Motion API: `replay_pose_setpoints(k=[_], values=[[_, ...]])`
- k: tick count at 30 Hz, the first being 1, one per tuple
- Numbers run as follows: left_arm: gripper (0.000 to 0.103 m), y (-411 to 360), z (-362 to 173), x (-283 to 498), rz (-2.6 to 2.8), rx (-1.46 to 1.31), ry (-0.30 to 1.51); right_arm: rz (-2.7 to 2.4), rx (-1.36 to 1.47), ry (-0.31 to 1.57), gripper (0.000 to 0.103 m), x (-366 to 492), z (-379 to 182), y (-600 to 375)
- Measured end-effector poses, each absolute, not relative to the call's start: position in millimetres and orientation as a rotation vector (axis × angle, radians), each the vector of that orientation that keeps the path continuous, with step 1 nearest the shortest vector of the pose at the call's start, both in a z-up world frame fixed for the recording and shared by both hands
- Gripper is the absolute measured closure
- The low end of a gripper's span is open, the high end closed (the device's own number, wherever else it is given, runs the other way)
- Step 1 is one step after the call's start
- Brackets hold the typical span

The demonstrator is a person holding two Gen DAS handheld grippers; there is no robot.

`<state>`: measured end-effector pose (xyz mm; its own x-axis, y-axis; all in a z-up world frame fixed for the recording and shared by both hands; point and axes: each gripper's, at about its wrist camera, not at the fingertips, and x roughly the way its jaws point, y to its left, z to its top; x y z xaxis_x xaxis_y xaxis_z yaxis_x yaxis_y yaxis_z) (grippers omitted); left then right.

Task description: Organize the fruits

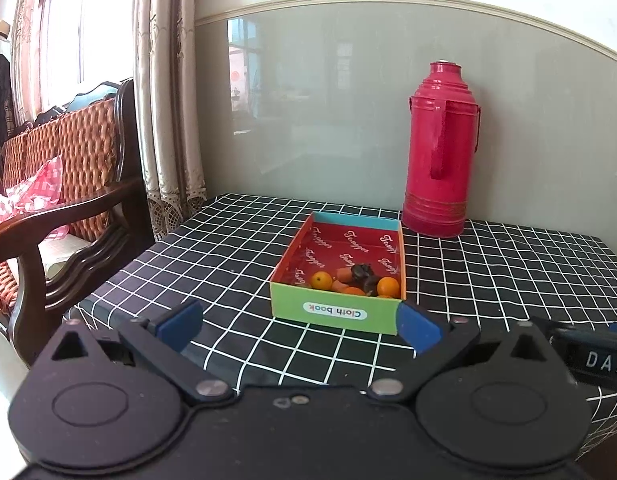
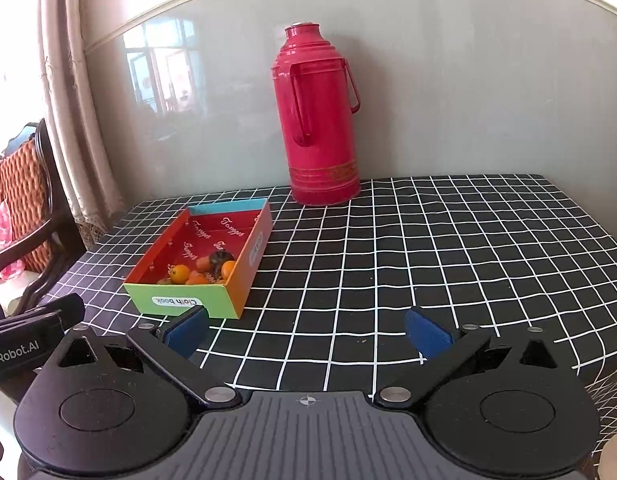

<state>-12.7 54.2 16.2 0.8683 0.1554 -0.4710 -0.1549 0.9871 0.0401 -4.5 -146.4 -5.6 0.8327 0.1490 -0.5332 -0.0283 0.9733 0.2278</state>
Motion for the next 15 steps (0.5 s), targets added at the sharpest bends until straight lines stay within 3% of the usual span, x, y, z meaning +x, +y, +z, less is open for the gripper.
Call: replay_pose_setpoints(k=[15], values=[[0.006, 54.2, 15.2, -13.5, 0.162, 0.005, 0.492, 0.096, 0.212, 0.586, 0.000, -4.2, -6.3, -144.4]])
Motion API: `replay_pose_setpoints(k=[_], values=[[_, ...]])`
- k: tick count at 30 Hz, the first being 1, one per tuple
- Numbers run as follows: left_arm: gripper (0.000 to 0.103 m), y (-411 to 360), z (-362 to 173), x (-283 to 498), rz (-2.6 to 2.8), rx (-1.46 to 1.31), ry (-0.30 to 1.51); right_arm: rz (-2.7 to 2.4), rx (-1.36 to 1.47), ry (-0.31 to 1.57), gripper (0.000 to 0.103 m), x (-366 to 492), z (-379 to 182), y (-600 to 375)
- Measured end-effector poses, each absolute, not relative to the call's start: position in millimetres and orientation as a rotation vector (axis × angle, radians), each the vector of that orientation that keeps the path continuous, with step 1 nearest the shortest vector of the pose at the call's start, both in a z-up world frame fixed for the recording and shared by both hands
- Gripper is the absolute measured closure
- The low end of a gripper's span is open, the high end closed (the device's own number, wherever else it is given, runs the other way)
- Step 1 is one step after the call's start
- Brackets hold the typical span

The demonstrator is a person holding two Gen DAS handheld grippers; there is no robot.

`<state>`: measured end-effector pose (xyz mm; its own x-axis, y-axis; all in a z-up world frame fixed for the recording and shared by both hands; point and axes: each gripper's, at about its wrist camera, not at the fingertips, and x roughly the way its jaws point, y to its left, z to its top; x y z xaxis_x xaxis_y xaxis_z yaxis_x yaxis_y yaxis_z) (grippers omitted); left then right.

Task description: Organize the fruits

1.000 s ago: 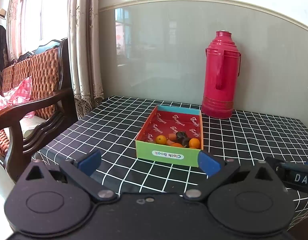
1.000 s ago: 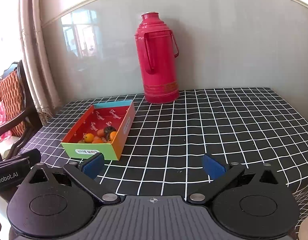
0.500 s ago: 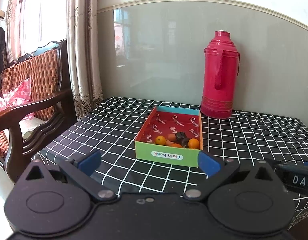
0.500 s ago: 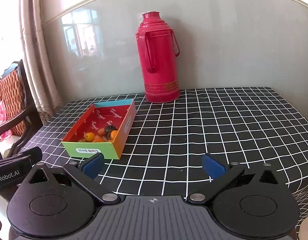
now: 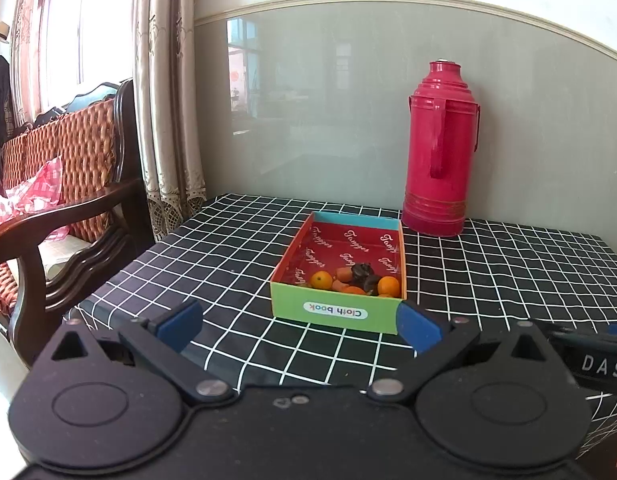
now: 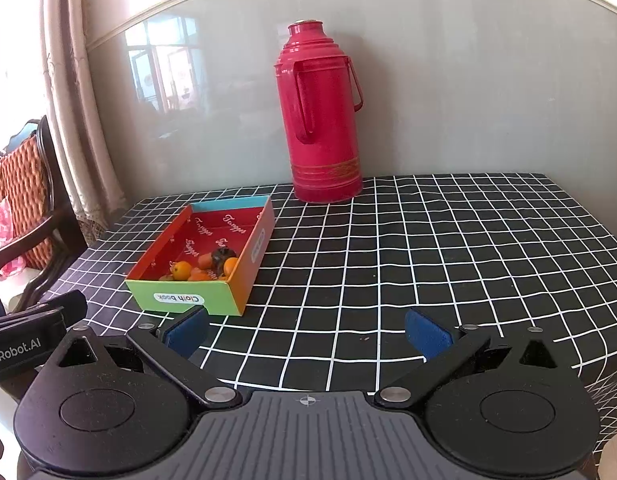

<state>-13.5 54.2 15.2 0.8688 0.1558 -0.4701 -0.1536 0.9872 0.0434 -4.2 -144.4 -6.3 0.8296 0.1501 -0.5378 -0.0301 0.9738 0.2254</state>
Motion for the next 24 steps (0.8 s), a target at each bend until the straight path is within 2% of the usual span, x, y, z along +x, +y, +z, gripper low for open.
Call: replay_pose_setpoints(k=[24], values=[[0.006, 55.7, 15.3, -14.1, 0.160, 0.006, 0.491, 0.097, 0.207, 0.579, 0.000, -5.4, -4.1, -143.0]])
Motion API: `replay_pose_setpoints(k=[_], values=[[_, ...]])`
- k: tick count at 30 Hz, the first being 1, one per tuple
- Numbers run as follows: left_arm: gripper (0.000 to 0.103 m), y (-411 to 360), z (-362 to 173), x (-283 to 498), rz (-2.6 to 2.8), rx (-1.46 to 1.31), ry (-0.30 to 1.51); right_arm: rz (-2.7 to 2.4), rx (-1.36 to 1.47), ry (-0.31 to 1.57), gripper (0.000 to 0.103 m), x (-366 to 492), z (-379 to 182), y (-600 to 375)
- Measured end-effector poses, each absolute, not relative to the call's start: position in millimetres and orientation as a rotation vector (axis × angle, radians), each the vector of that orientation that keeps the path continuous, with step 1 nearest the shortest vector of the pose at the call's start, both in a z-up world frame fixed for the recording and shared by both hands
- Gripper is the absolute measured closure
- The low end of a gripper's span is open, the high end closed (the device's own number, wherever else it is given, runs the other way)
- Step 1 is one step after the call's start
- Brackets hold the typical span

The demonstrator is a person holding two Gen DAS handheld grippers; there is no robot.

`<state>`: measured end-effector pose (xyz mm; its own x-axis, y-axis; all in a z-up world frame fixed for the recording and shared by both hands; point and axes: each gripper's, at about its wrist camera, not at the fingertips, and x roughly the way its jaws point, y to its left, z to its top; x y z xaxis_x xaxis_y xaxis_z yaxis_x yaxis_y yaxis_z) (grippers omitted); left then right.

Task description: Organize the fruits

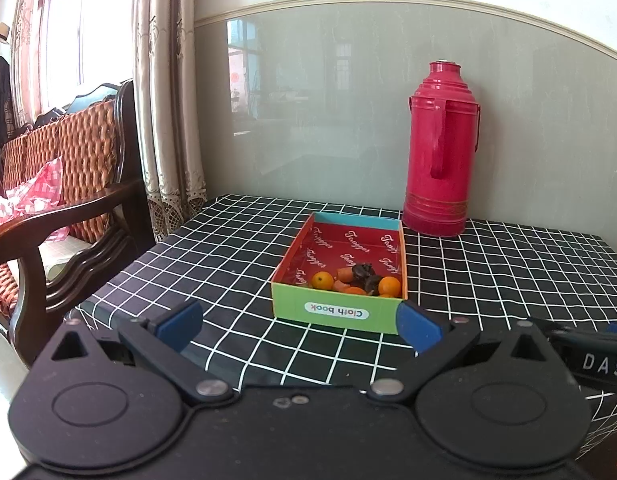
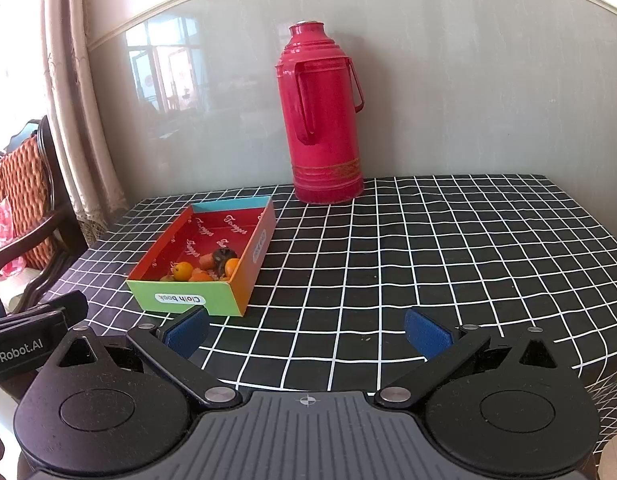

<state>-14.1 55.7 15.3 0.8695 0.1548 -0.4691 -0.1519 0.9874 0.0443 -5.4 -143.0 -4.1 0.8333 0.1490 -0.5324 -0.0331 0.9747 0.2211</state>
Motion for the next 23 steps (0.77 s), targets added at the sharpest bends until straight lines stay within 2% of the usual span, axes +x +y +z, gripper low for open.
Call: replay_pose_setpoints(k=[14, 21, 23], values=[[0.006, 53.2, 17.2, -14.2, 0.129, 0.007, 0.459, 0.098, 0.206, 0.551, 0.000, -6.1, 0.2, -139.9], [0.012, 51.3, 15.1, -8.9, 0.090, -0.007, 0.433, 0.085, 0.212, 0.557, 0.000, -1.2, -3.4, -142.3], [0.009, 49.9, 14.2, -5.1, 0.092, 0.004, 0.427, 0.084, 0.214, 0.564, 0.000, 2.2, -5.5, -144.5]])
